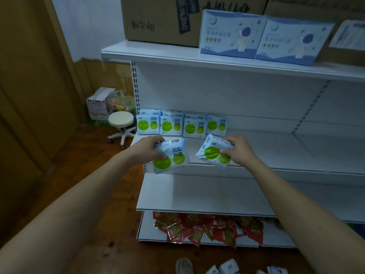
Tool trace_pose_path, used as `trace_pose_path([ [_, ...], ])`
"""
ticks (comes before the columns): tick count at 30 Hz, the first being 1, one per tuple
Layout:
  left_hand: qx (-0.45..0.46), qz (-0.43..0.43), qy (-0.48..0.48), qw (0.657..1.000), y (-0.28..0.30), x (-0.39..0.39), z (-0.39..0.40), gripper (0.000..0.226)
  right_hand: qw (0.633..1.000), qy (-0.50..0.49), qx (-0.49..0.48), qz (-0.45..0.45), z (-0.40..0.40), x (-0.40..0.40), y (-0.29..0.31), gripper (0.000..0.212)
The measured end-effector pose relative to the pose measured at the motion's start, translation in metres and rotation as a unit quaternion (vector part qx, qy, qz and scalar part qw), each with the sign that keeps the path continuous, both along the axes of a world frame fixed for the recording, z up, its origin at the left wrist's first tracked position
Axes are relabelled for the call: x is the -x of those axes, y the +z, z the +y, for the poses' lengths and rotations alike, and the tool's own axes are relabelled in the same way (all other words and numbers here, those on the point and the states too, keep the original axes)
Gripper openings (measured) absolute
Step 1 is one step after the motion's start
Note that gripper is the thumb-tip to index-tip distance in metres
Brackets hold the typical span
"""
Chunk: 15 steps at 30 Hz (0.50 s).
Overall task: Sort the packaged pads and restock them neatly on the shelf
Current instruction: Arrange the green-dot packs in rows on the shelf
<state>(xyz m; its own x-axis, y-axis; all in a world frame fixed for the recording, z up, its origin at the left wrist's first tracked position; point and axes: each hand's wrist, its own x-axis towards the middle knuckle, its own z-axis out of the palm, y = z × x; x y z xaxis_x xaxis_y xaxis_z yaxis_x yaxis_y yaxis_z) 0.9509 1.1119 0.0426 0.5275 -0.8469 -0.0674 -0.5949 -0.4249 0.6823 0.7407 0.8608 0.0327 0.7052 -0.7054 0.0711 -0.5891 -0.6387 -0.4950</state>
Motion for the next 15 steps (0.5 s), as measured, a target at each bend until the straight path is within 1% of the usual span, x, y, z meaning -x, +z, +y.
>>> trace_pose_path([
  [2,-0.01,-0.001,-0.003,1.0,-0.008,-0.011,-0.02,0.043,1.0,-0.007,0.015,0.021,-0.032,-0.017,-0.008,0.037],
  [5,-0.027,-0.012,0.001,1.0,-0.017,-0.034,-0.051,0.051,0.999,-0.018,0.012,0.035,-0.083,-0.049,-0.016,0.04],
  [9,-0.064,-0.01,0.022,0.998,-0.026,-0.063,-0.089,0.061,0.994,-0.021,0.032,0.101,-0.145,-0.093,-0.021,0.048],
  [11,-0.068,-0.001,0.024,0.997,-0.027,-0.075,-0.108,0.064,0.991,-0.022,0.042,0.125,-0.168,-0.112,-0.027,0.051],
  [15,-0.073,0.005,0.028,0.997,-0.028,-0.086,-0.134,0.058,0.983,0.004,0.068,0.171,-0.195,-0.146,-0.042,0.046],
])
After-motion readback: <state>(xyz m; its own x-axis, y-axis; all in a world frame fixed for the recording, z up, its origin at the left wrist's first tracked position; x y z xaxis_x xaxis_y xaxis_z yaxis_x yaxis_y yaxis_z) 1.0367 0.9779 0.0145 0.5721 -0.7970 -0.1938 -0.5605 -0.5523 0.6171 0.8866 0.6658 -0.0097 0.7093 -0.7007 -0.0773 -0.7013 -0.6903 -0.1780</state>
